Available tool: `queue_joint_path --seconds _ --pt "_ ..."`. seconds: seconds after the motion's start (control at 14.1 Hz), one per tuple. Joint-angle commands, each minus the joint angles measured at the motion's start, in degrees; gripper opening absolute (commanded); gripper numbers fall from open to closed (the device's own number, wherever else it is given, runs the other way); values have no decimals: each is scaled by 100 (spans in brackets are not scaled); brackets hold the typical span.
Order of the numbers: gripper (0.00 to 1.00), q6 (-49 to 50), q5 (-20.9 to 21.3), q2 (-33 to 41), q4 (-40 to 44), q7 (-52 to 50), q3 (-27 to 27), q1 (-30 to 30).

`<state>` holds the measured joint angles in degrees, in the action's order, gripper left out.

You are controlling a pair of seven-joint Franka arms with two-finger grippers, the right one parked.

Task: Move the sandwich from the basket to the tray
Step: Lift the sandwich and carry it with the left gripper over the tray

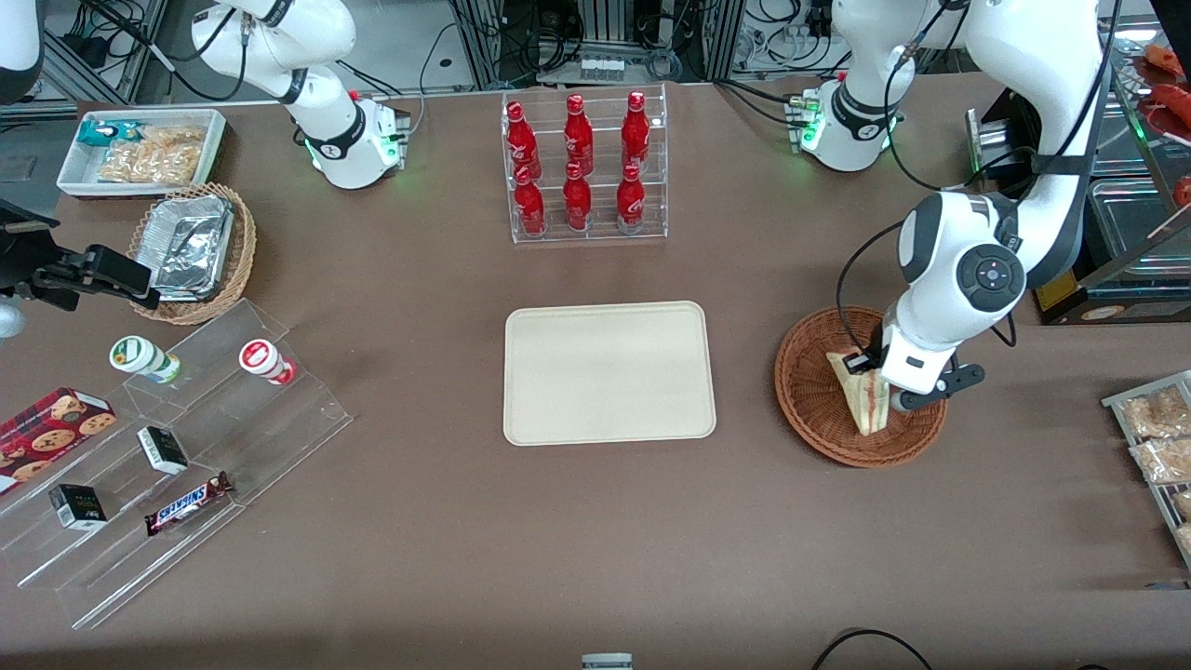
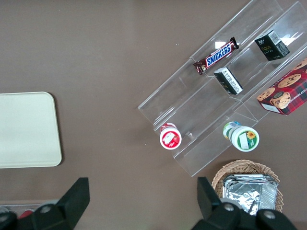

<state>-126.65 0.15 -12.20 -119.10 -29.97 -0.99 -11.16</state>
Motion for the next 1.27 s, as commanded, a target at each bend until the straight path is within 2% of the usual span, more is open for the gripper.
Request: queue_joint_path --seconds 0.0,0.64,0.99,1.2 --pt "8 753 -50 -317 755 88 -59 -473" --pt "7 844 -59 -1573 2188 -1703 -76 -2231" --pt "7 826 -165 -2373 3023 -2574 -155 -2856" --pt "7 800 -173 -2716 3357 -2689 -164 -3094"
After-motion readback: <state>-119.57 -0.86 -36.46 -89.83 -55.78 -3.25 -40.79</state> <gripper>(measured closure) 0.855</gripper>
